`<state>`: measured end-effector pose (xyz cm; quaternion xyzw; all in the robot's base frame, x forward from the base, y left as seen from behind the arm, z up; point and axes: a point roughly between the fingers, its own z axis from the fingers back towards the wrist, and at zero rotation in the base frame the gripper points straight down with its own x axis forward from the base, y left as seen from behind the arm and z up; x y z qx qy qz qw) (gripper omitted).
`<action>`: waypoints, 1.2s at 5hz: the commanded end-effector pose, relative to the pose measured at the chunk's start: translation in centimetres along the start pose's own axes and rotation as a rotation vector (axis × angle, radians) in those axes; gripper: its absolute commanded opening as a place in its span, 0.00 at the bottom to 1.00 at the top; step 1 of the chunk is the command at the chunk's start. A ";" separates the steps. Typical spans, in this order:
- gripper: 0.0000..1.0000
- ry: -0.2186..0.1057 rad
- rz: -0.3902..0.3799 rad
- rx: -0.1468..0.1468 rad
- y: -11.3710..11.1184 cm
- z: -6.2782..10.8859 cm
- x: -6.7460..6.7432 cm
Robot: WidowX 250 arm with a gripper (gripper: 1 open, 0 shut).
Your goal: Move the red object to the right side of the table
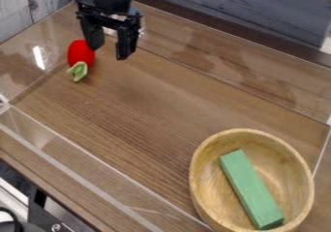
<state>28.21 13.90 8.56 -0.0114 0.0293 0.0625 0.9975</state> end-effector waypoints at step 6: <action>1.00 -0.056 0.093 0.016 7.4 -0.9 3.0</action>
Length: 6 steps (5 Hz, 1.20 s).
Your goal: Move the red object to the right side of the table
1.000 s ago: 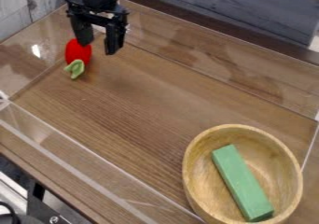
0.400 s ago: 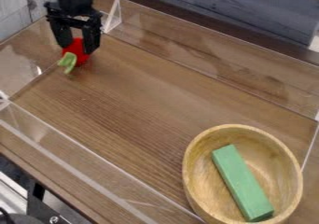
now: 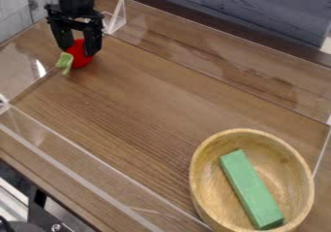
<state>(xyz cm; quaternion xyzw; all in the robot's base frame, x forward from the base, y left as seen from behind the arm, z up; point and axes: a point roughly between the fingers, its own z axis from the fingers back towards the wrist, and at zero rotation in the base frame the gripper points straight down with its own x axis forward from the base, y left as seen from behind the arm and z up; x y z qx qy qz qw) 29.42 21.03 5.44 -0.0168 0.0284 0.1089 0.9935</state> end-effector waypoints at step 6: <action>1.00 -0.013 0.057 0.027 -0.9 -1.4 3.5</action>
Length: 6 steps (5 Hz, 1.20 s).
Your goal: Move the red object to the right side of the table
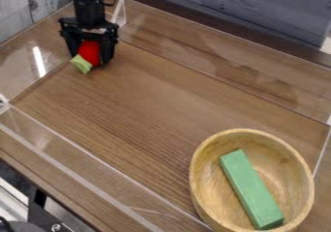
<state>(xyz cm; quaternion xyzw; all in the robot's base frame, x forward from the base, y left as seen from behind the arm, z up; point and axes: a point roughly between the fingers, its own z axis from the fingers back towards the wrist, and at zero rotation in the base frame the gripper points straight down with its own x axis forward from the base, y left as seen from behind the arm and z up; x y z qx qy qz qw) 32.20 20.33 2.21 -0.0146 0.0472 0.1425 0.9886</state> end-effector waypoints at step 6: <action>0.00 -0.138 -0.207 -0.107 -9.7 11.1 1.3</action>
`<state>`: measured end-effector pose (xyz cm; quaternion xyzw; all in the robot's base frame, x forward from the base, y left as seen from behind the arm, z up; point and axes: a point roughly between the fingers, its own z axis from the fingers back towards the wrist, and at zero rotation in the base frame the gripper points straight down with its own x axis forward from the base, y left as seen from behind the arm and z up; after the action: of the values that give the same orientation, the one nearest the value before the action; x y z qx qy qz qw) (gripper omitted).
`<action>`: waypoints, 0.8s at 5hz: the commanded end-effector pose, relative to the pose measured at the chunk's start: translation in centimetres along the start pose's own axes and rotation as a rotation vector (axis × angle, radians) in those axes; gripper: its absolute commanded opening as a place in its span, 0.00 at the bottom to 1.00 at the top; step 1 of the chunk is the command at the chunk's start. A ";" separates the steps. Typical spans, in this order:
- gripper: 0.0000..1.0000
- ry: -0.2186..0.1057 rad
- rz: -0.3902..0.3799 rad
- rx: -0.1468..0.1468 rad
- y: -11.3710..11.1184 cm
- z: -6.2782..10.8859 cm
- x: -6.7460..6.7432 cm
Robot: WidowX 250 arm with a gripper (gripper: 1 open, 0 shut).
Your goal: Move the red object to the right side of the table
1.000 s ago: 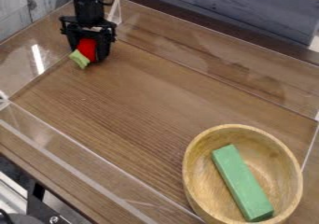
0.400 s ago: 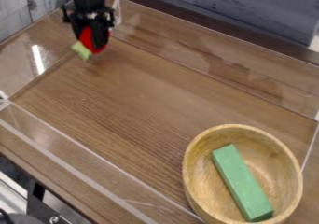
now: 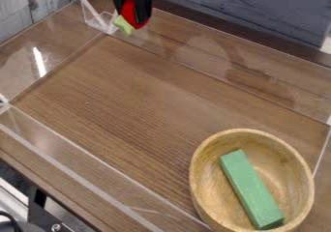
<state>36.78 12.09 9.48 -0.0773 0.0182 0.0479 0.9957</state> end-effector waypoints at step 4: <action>0.00 -0.050 -0.284 -0.006 -10.2 -0.5 -0.7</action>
<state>36.70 2.03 7.37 -0.0895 0.0261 -0.0863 0.9919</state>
